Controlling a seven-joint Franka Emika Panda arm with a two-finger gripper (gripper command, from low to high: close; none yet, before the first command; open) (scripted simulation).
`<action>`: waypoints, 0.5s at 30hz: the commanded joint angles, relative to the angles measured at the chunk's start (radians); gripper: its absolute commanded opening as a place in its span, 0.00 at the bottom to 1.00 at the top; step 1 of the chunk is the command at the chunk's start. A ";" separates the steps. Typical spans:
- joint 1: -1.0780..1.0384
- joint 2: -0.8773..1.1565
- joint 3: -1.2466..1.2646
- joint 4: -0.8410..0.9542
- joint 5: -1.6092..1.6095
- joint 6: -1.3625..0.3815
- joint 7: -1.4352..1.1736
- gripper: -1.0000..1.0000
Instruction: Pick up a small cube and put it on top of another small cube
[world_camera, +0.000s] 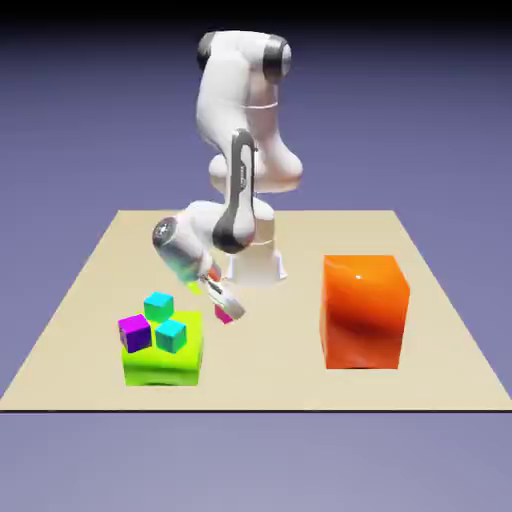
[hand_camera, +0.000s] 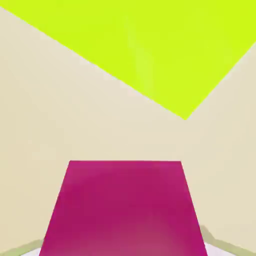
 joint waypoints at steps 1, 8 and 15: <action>-0.032 0.009 0.026 0.036 0.022 -0.018 0.046 0.00; -0.254 0.055 0.188 0.264 0.183 -0.117 0.350 0.00; -0.420 -0.031 0.168 0.286 0.185 -0.020 0.654 0.00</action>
